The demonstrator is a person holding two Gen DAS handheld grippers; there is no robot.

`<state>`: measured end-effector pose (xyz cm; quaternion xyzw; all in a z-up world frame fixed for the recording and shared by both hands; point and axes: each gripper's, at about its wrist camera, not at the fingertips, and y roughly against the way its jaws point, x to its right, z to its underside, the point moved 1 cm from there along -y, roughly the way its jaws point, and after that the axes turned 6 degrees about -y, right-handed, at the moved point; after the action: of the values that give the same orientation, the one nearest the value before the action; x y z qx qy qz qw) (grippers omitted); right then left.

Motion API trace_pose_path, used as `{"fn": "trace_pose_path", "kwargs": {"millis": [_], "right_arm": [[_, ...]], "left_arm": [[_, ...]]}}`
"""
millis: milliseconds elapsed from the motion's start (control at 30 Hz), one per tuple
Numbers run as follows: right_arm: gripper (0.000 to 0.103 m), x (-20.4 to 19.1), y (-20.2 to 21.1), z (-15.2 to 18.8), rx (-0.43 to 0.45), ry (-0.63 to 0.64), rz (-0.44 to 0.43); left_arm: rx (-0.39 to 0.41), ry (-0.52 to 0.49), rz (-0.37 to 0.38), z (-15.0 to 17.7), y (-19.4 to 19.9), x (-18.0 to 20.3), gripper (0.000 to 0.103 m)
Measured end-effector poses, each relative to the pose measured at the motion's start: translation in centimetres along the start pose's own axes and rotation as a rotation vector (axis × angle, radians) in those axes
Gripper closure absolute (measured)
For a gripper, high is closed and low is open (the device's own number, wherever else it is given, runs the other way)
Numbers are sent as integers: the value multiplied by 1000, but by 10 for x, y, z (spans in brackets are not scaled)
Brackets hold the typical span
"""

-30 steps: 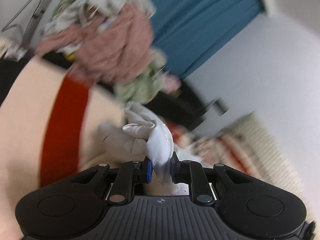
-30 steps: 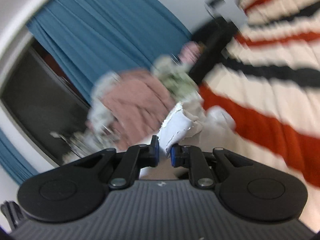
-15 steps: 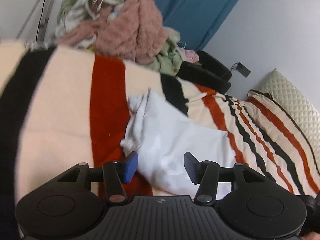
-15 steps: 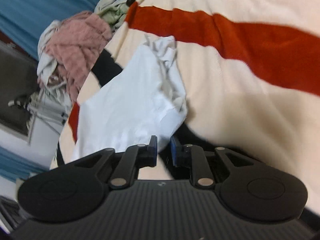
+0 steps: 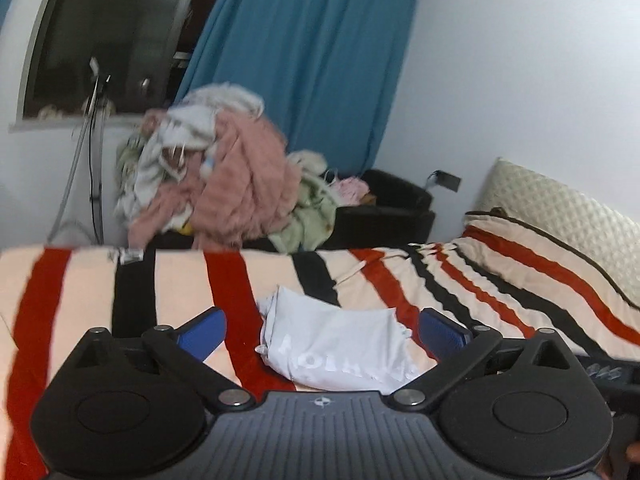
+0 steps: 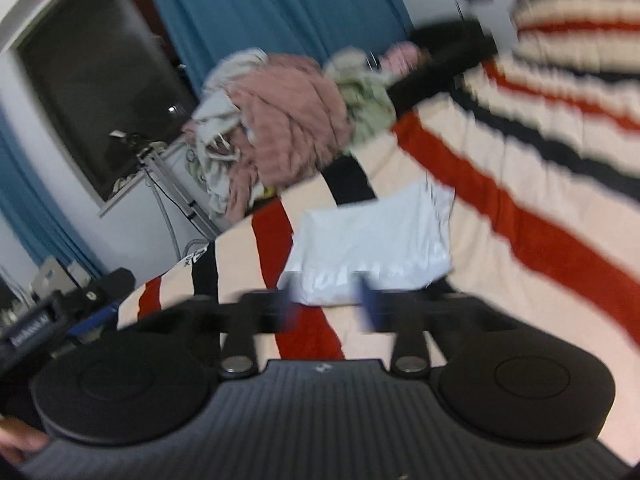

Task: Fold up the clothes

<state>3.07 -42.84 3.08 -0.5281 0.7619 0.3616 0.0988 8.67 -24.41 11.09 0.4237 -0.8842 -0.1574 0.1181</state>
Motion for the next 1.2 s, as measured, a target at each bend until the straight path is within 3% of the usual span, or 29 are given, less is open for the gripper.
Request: {"fn": "trace_pose_path", "kwargs": {"millis": [33,233,367,533,700,867,1033,1200], "right_arm": [[5,-4,13,3,34,19,-3],[7,-26,63,23,120,170,-14],[7,-28,83,39,173,197,-22],[7,-27,98,64,238,210,-17],[7,-26,95,91,263,222,-8],[7,-31,77,112,253,256,1],[8,-30,53,131,206,256,8],[7,-37,39,141,219,304,9]], "left_arm": [[5,-10,-9,0,13,3,0],[50,-41,-59,5,85,11,0],[82,-65,-80,18,115,13,0],[119,-164,-115,46,145,26,0],[115,-182,-109,74,155,31,0],[133,-103,-121,86,156,16,0],[130,-97,-150,95,147,-2,0],[117,-94,-164,106,132,-16,0]]}}
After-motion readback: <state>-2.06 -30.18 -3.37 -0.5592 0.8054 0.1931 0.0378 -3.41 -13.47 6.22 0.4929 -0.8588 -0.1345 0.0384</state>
